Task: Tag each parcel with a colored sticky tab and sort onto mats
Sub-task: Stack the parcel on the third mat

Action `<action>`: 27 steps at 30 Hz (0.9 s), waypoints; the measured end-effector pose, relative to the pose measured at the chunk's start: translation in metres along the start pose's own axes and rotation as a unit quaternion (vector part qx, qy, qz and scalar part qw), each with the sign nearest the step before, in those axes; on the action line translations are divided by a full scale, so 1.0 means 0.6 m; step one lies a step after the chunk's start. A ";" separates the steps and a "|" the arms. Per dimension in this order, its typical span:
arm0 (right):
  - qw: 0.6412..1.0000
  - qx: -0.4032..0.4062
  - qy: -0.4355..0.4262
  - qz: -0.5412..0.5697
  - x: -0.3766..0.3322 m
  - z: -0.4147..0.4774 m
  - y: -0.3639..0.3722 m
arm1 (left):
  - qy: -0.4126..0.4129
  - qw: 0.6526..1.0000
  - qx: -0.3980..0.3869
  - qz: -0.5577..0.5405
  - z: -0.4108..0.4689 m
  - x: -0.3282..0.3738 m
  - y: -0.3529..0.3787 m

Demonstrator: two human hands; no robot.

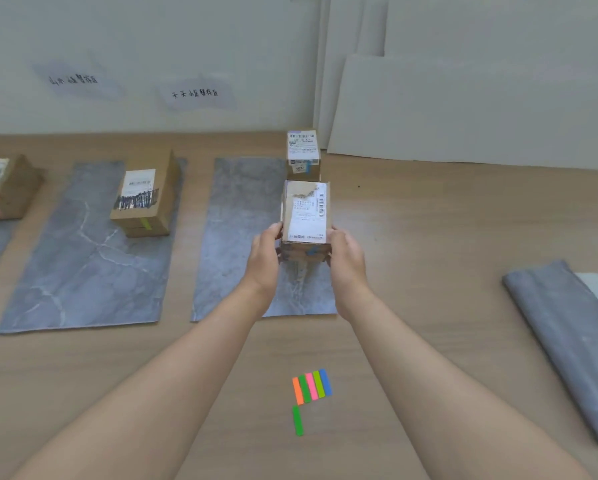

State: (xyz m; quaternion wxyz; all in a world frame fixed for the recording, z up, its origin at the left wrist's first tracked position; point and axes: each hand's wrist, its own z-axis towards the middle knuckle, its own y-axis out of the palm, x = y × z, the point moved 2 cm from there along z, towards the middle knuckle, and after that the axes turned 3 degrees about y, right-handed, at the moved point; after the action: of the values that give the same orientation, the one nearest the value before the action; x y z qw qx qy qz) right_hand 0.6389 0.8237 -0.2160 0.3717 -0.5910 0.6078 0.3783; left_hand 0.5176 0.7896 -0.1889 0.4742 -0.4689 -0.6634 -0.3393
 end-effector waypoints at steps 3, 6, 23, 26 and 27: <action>1.000 -0.004 0.007 0.008 0.007 0.045 0.001 | -0.005 1.000 0.007 -0.016 0.040 -0.018 0.011; 1.000 -0.009 0.010 0.016 0.016 0.083 0.003 | -0.009 1.000 -0.009 -0.014 0.068 -0.025 0.021; 0.999 0.030 -0.018 0.037 -0.026 0.032 -0.001 | 0.024 0.999 -0.011 0.021 0.035 -0.027 -0.016; 0.998 0.024 -0.027 0.047 -0.044 -0.020 0.007 | 0.031 0.999 0.003 -0.001 -0.002 -0.003 -0.034; 0.998 0.024 -0.033 0.046 -0.051 -0.039 0.011 | 0.038 0.999 0.004 -0.003 -0.016 0.006 -0.041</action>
State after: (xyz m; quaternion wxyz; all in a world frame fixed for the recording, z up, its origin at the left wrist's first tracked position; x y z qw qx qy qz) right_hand 0.6330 0.8162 -0.1778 0.3878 -0.5404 0.6310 0.3993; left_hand 0.4969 0.7736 -0.1826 0.5000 -0.4514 -0.6478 -0.3558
